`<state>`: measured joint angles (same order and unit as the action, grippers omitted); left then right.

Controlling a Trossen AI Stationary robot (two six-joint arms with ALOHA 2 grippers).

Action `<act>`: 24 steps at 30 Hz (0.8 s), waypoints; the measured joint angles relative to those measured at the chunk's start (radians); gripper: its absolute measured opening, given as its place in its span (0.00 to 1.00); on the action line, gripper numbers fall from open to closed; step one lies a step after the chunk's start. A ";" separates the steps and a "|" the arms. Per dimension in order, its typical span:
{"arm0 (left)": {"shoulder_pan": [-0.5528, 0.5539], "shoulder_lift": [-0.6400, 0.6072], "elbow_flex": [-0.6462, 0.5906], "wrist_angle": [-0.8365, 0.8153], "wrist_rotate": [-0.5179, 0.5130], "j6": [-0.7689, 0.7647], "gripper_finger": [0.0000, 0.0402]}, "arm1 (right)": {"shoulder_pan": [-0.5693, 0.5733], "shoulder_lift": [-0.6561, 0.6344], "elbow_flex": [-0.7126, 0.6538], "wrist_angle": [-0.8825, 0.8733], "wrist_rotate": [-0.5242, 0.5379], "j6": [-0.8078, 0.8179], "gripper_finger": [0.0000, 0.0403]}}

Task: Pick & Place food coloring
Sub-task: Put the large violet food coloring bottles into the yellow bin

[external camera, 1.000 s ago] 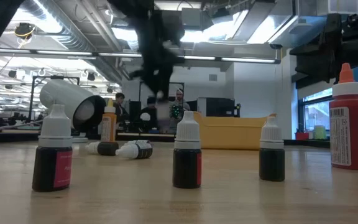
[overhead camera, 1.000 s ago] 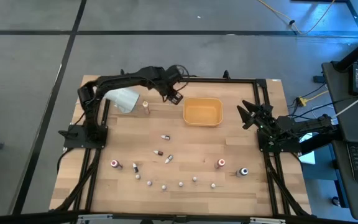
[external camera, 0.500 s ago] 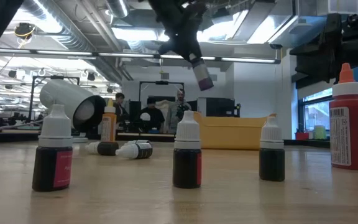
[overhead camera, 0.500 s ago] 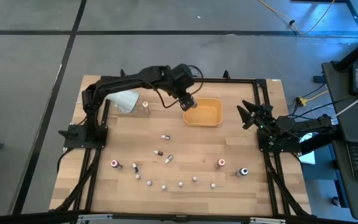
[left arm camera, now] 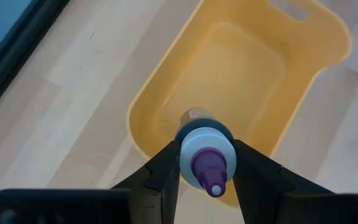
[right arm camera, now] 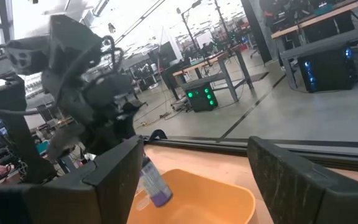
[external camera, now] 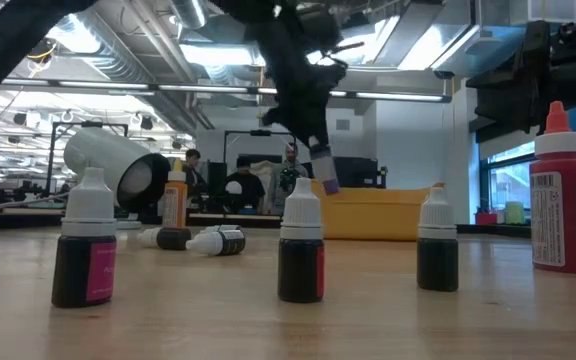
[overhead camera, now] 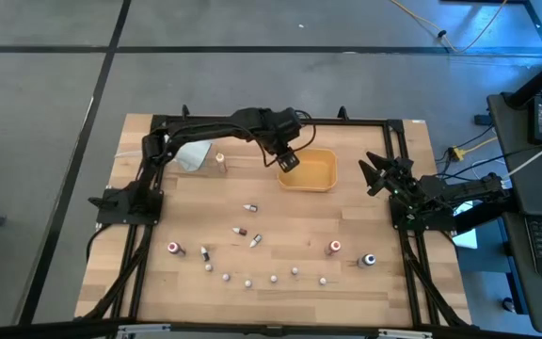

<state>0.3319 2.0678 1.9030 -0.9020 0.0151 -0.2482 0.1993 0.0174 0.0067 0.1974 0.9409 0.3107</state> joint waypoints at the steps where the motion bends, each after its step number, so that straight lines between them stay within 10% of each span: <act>1: 0.001 0.009 0.000 0.010 0.000 0.000 0.30 | 0.000 0.000 0.000 0.000 0.000 0.000 0.72; 24: 0.005 0.092 0.000 0.024 -0.111 0.000 0.34 | 0.000 0.000 0.000 -0.007 0.000 -0.001 0.72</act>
<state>0.3370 2.1601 1.9030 -0.8780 -0.0959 -0.2481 0.1993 0.0174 0.0068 0.1902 0.9405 0.3096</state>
